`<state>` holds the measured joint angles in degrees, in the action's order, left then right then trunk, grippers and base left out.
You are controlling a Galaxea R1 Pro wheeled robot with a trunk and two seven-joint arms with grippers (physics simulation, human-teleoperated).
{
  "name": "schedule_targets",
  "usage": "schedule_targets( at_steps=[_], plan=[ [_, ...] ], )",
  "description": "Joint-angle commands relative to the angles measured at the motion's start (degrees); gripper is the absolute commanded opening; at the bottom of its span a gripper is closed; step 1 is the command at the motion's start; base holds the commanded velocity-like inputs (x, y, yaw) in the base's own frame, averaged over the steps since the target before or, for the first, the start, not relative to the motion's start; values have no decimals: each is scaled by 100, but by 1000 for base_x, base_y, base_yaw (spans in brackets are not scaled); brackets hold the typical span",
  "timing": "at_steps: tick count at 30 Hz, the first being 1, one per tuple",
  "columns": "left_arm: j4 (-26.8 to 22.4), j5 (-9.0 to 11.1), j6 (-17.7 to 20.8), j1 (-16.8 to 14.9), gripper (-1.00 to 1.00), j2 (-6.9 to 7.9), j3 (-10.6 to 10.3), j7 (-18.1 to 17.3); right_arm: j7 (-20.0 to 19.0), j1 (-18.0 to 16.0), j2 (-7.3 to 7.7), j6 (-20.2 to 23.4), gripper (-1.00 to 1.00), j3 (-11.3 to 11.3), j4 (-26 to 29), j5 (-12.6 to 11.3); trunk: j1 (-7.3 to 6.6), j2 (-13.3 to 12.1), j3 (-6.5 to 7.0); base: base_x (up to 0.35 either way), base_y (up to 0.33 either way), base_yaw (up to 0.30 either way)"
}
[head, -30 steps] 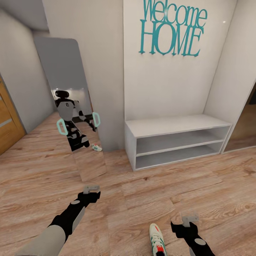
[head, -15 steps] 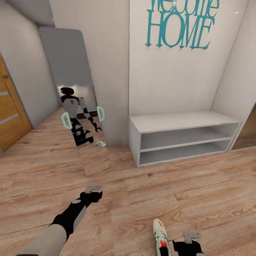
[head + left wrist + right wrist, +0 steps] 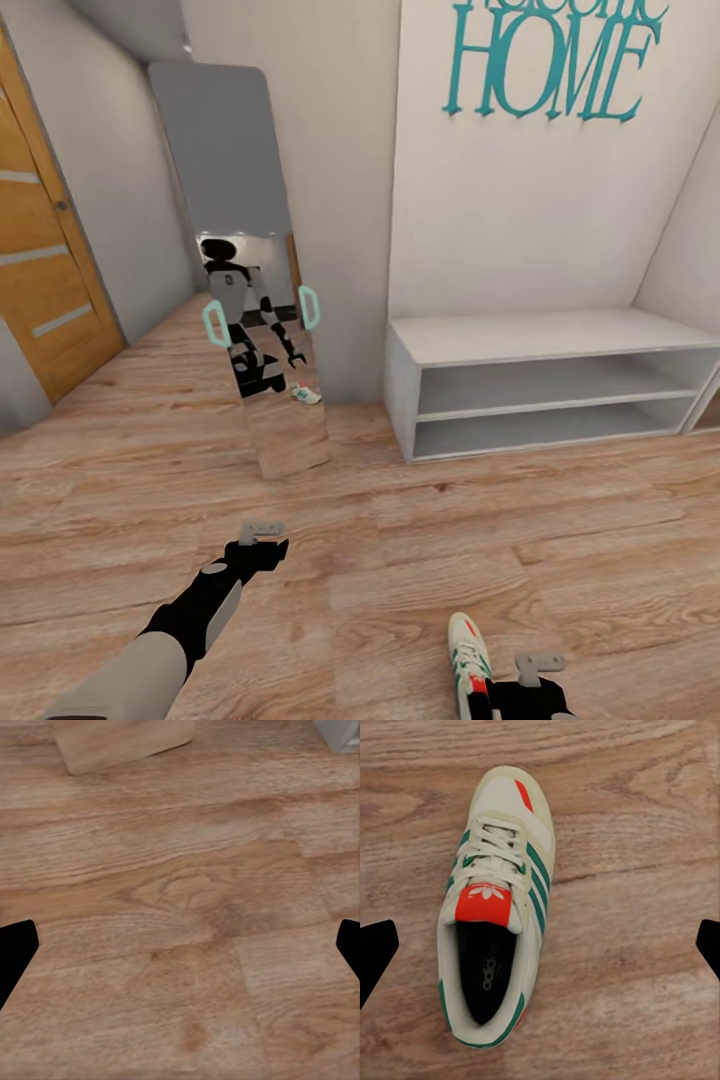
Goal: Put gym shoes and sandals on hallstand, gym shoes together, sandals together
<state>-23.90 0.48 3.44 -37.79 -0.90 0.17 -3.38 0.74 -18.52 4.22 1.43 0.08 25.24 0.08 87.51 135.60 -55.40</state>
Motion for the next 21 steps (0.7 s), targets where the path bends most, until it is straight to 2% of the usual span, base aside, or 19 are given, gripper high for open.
schedule_targets(
  at_steps=[1,11,21],
  plan=[
    [-13,5,33,1,100,0,2,-16,9,1,0,15,100,1,7,1,-1,2,-7,0,0,67],
    [-24,5,34,5,100,2,-5,-22,13,2,6,14,100,1,5,-7,-1,2,-15,0,0,27],
    [-43,14,50,-108,100,-13,-19,-8,13,2,1,9,100,-1,-117,-13,218,403,-236,0,0,2]
  ],
)
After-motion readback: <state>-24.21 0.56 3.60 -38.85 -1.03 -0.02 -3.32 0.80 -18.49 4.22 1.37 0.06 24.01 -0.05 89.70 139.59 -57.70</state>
